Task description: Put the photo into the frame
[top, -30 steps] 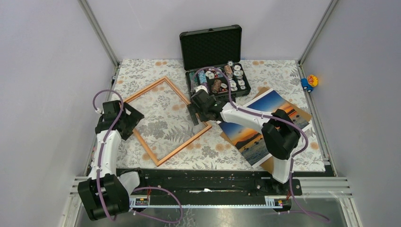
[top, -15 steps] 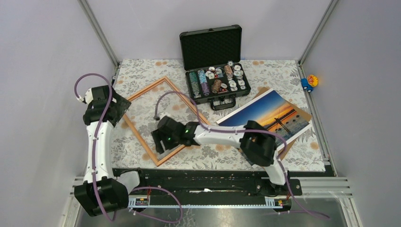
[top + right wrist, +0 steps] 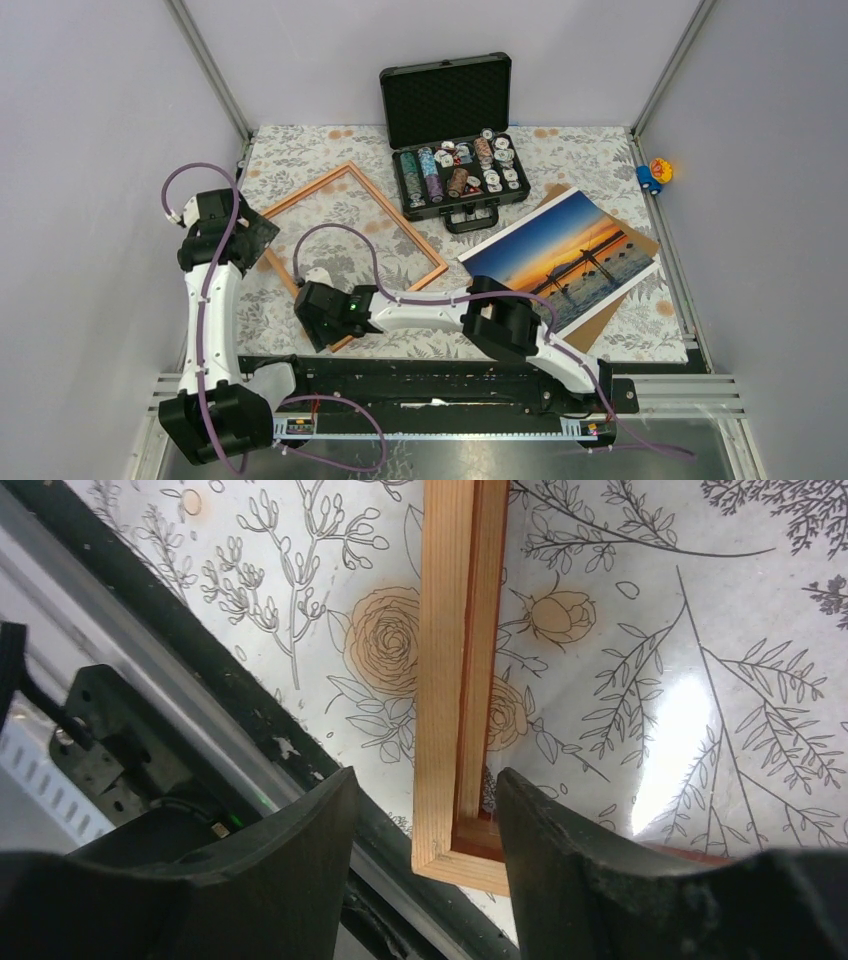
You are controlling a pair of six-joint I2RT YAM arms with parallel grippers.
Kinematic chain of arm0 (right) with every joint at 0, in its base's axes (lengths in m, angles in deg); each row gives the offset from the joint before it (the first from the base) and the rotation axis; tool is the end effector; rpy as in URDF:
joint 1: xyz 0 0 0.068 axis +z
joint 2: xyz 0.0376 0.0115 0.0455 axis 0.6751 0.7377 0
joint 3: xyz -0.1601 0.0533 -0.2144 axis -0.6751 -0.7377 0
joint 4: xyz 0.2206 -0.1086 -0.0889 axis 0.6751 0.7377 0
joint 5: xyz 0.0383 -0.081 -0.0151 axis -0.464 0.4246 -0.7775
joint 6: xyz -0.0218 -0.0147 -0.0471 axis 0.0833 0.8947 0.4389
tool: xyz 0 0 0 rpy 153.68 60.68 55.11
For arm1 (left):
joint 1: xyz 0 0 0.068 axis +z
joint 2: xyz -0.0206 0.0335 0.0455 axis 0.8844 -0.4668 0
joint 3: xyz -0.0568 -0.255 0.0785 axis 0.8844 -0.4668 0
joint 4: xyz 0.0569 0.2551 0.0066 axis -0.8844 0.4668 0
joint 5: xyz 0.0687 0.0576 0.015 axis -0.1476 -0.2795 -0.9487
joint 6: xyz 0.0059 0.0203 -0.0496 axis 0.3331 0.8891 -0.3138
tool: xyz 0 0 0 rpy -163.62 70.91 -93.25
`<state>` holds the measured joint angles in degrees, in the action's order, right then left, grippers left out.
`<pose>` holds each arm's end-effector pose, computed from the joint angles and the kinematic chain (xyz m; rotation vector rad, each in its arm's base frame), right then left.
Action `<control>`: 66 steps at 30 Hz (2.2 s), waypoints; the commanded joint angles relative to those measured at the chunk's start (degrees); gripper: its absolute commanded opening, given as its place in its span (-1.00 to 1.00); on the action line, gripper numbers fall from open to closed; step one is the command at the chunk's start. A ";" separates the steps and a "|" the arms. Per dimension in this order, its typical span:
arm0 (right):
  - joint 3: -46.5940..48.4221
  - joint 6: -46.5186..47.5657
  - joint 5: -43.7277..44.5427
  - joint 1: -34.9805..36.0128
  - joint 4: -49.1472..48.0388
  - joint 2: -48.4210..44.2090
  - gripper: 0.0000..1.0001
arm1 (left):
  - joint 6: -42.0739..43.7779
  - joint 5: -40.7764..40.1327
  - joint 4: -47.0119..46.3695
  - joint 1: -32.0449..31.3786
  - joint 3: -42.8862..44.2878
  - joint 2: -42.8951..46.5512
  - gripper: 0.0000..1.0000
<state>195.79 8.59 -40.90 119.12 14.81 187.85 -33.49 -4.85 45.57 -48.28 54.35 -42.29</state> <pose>0.1239 0.5094 0.1708 -0.8493 2.3847 0.7920 0.1912 0.0547 0.3146 -1.2134 2.1301 0.0448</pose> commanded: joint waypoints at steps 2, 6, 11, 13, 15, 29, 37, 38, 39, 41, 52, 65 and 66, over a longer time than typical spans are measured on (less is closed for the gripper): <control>6.29 1.06 5.16 1.07 6.03 3.04 0.12 | 0.89 -0.28 -0.56 0.00 -0.27 2.02 0.97; 12.27 1.80 6.68 1.78 10.92 6.46 0.07 | 0.93 0.47 -0.83 0.00 -0.45 1.76 0.98; 18.97 1.91 10.78 2.39 17.50 10.46 0.06 | 1.90 1.98 -0.73 0.00 0.92 0.12 0.97; 19.74 2.04 11.56 2.47 18.32 11.02 -0.07 | 1.60 2.08 -0.87 0.00 1.00 -0.07 0.97; 20.32 2.61 11.25 2.52 18.50 11.27 -0.13 | 1.34 3.18 -1.77 0.04 0.57 -0.14 0.97; 5.93 8.82 7.57 0.68 -1.11 -4.94 -1.00 | 5.32 17.45 -7.97 4.24 -6.35 -2.68 0.97; -9.97 5.07 2.01 -2.45 -16.00 -16.18 -1.00 | 3.82 28.95 -12.86 8.63 -15.25 1.11 0.97; -10.39 4.94 1.74 -2.60 -16.76 -16.48 -1.00 | 3.22 28.38 -12.87 8.90 -15.90 2.22 0.97; -10.70 4.82 1.34 -2.74 -17.08 -16.68 -1.00 | 2.69 28.11 -13.13 9.15 -16.62 3.39 0.98; -11.05 4.32 0.41 -3.19 -17.39 -16.88 -1.00 | 1.57 28.22 -14.32 9.57 -17.93 5.88 0.97; -12.74 2.46 -3.92 -5.18 -18.85 -18.04 -1.00 | -6.00 44.70 -31.52 12.46 -27.76 9.02 0.97; -13.75 1.67 -4.68 -6.30 -18.84 -19.80 -1.00 | -15.53 61.51 -51.10 18.53 -37.24 10.91 0.83; -13.77 1.65 -4.73 -6.39 -18.82 -19.90 -1.00 | -16.90 62.21 -53.36 18.64 -38.02 11.02 0.80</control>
<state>182.10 11.82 -43.96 113.99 -0.19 172.44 -45.23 51.23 3.41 -30.45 18.37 -33.02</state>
